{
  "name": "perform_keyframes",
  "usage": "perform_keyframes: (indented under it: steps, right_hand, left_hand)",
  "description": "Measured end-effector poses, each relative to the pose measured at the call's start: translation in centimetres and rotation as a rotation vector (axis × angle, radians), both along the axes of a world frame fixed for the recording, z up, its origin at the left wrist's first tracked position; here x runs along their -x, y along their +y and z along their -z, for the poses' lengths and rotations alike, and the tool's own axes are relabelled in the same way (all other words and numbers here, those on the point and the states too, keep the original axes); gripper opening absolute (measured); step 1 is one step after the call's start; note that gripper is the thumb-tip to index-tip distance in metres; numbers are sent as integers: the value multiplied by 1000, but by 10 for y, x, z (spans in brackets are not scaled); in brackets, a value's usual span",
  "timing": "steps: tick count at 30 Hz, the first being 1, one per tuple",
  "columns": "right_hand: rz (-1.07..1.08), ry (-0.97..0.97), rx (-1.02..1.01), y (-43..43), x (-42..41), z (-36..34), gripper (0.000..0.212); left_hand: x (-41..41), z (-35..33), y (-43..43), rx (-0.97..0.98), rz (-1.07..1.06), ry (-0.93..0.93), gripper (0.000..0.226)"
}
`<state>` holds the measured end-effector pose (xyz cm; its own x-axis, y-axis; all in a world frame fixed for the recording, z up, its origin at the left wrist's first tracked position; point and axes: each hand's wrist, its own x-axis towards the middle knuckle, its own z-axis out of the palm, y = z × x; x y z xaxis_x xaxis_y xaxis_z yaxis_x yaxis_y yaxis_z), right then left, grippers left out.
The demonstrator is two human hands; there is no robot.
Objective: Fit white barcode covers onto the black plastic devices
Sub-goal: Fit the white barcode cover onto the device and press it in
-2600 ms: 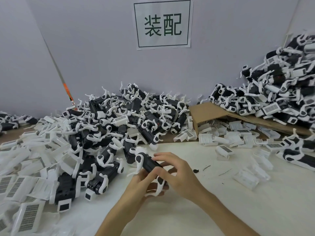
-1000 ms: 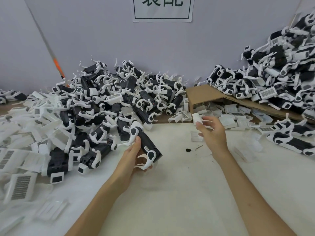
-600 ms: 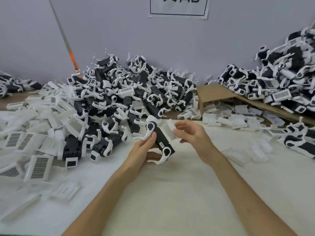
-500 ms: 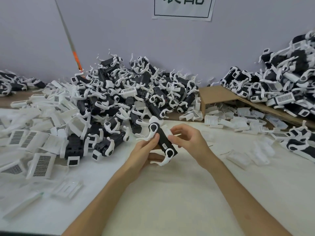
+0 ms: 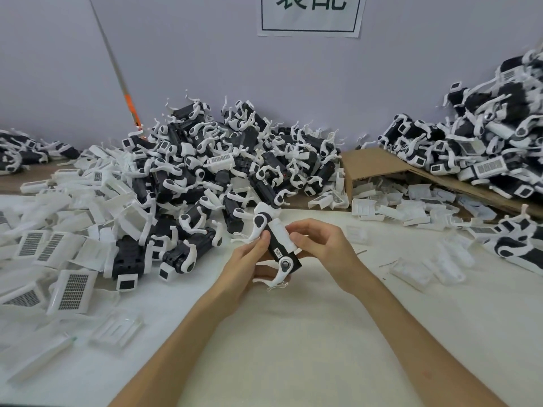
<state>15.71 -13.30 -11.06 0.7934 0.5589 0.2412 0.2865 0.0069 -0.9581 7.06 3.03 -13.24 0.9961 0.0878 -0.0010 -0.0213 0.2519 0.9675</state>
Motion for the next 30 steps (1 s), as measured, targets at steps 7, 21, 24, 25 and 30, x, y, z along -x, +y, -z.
perform_keyframes:
  steps: [7,21,24,25,30]
  right_hand:
    - [-13,68,-71,1,0,2,19]
    - [-116,183,34,14,16,7,42]
    - [-75,162,18,14,17,7,41]
    - [-53,151,13,14,17,6,44]
    - [29,-8,-6,12,18,4,44]
  left_hand:
    - [0,0,0,-16,44,-19,54]
    - [-3,-1,1,-219,-186,-59,51]
    - [-1,-1,-6,-280,-98,-170,44]
    - [0,-1,-8,-323,-96,-192,43]
    - [0,1,-9,-358,-55,-237,31]
